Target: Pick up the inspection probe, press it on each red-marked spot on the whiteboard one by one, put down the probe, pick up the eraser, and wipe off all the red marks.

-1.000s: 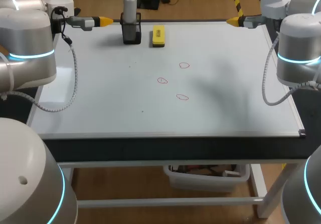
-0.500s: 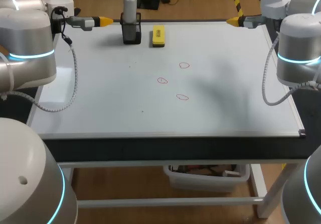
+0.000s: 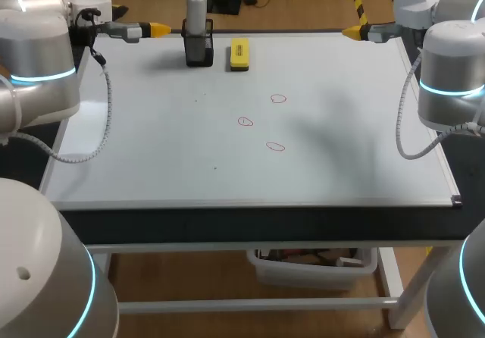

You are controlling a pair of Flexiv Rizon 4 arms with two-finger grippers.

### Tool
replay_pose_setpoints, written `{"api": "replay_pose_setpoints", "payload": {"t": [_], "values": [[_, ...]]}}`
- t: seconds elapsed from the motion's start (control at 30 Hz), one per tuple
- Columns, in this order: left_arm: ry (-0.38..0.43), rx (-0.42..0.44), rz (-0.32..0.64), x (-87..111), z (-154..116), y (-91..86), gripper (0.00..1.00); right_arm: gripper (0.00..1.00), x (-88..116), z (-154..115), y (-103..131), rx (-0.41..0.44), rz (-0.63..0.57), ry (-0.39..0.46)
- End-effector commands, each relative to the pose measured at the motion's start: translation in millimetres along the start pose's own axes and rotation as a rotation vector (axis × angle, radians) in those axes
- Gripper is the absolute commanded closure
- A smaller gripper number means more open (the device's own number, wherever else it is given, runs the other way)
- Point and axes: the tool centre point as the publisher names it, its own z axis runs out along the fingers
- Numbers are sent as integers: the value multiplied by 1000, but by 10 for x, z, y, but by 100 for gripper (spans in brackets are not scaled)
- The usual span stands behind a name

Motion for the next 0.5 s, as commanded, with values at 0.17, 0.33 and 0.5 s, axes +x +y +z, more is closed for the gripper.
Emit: {"api": "replay_pose_setpoints", "payload": {"t": [0.17,0.33,0.5], "values": [[229,77,49,-391,424,97,0,0,1,-1,3,1,0,0],[334,112,77,-495,607,90,0,0,1,-1,3,1,0,0],[408,113,108,-623,808,84,0,0,1,-1,3,1,0,0]]}}
